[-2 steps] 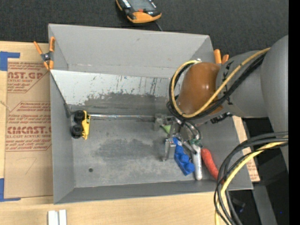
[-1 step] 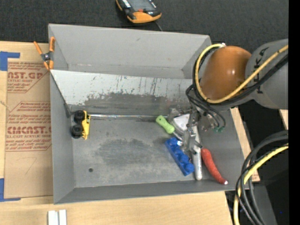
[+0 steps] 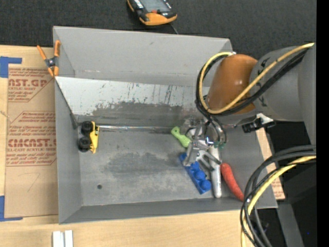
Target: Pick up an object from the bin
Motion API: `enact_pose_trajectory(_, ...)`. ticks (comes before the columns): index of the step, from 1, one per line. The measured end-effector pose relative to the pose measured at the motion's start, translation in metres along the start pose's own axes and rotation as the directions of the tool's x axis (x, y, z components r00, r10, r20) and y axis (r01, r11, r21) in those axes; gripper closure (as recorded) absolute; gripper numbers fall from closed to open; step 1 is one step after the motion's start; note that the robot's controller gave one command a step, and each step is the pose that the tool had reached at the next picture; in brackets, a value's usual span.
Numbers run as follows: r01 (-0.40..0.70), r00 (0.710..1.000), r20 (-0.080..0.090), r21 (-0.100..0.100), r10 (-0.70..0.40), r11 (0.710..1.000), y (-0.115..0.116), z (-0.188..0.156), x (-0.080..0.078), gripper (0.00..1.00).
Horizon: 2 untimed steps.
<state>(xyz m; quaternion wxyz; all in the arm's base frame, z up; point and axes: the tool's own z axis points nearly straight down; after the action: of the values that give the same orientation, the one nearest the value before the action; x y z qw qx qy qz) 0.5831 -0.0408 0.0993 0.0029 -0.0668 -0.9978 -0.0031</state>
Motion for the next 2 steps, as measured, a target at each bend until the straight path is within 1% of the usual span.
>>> enact_pose_trajectory(1,0.017,1.000,0.025,-0.003,-0.017,1.000,-0.040,0.028,0.054,0.00)
enact_pose_trajectory(2,-0.362,0.932,0.030,-0.017,0.362,0.932,-0.013,0.021,0.000,1.00)
